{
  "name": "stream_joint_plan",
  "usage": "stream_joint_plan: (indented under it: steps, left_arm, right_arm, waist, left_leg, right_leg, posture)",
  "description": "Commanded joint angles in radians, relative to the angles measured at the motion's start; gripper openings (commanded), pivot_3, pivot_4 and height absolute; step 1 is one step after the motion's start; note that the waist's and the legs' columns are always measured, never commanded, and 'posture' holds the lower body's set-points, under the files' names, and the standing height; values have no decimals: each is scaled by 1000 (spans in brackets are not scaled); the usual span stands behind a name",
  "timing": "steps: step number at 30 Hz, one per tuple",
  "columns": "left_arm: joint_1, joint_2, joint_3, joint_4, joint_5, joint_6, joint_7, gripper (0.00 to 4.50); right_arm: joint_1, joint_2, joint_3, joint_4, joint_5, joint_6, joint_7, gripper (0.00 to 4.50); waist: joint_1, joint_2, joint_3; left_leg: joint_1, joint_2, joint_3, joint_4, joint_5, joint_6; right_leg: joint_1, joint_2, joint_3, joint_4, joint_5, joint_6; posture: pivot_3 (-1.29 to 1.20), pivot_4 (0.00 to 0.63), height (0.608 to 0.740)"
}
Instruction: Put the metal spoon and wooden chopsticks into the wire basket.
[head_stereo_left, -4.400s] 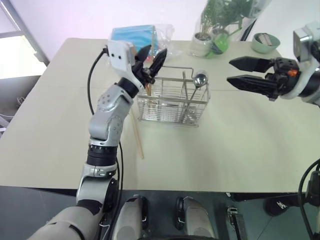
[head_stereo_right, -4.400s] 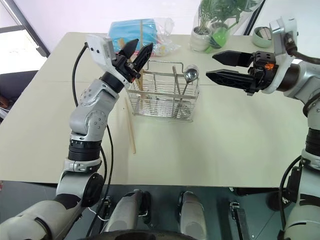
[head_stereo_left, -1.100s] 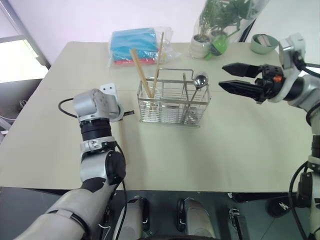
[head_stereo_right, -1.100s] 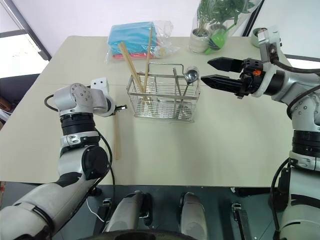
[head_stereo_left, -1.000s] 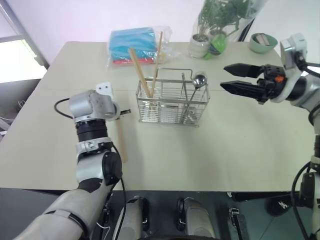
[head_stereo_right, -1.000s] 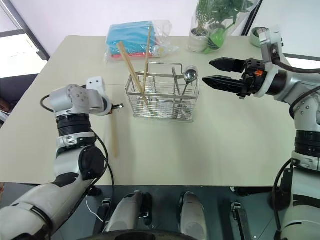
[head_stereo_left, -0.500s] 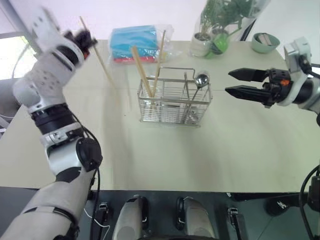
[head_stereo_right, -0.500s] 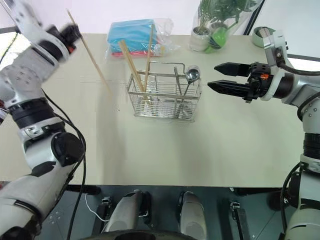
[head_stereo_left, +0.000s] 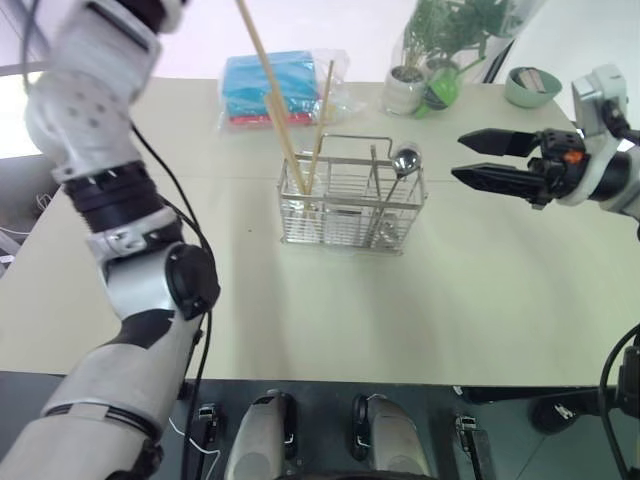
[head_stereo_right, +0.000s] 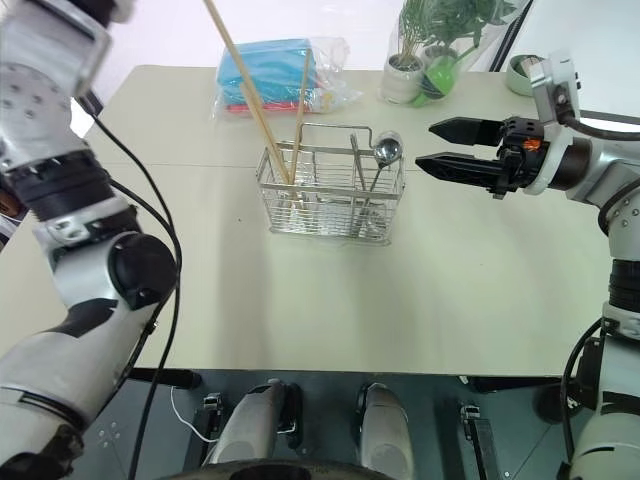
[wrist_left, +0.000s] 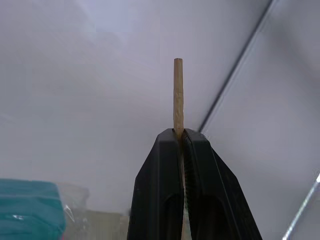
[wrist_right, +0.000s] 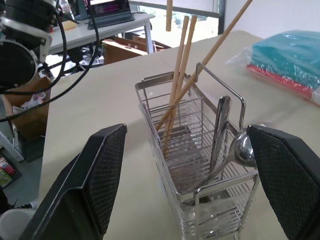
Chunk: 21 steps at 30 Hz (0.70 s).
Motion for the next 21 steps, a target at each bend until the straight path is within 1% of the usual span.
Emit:
stream_joint_plan:
  steps: [1,4,7,12,16,19,20,21]
  left_arm:
    - [57,-14,-104,-96,25,-54,-43,20]
    - [112,-7,-182,-125,72,-96,-69,20]
    - [183,-21,-254,-185,97,-110,-78,20]
    - [276,-44,-318,-245,117,-122,-78,20]
    - [316,-60,-336,-266,124,-129,-74,20]
    - [329,-73,-331,-273,116,-122,-62,1016]
    - [330,-72,-329,-274,114,-120,-63,1417]
    - [330,-70,-327,-275,114,-118,-64,1961]
  right_arm:
    - [10,-18,-71,-53,29,3,-24,3949]
    - [28,-17,-86,-73,37,10,-40,3949]
    - [42,-21,-103,-83,43,17,-48,3949]
    - [43,-21,-106,-82,46,15,-55,3949]
    - [33,-20,-101,-69,42,10,-53,3949]
    - [27,-18,-101,-61,41,8,-54,3949]
    - [27,-17,-100,-61,40,7,-55,3949]
    - [28,-16,-100,-61,40,6,-55,3949]
  waist:
    - [-2,0,0]
    - [-3,0,0]
    - [-1,0,0]
    - [2,0,0]
    - [1,0,0]
    - [0,0,0]
    - [1,0,0]
    - [1,0,0]
  left_leg:
    - [0,0,0,0,0,0]
    - [1,1,0,0,0,0]
    - [1,1,0,0,0,0]
    - [0,1,0,0,0,1]
    - [0,1,-1,0,-2,4]
    - [0,1,-1,0,-2,4]
    - [0,1,-1,0,-2,4]
    - [0,1,-1,0,-2,4]
  right_leg:
    - [0,0,0,0,0,0]
    - [0,1,0,0,0,0]
    - [0,1,0,0,0,0]
    - [0,1,0,0,0,0]
    - [0,1,0,0,0,0]
    - [0,1,0,0,0,0]
    - [0,1,0,0,0,0]
    - [0,1,0,0,0,0]
  posture:
    - [0,150,707]
    - [0,150,707]
    - [0,150,707]
    - [0,150,707]
    - [0,150,707]
    - [0,150,707]
    - [0,150,707]
    - [0,150,707]
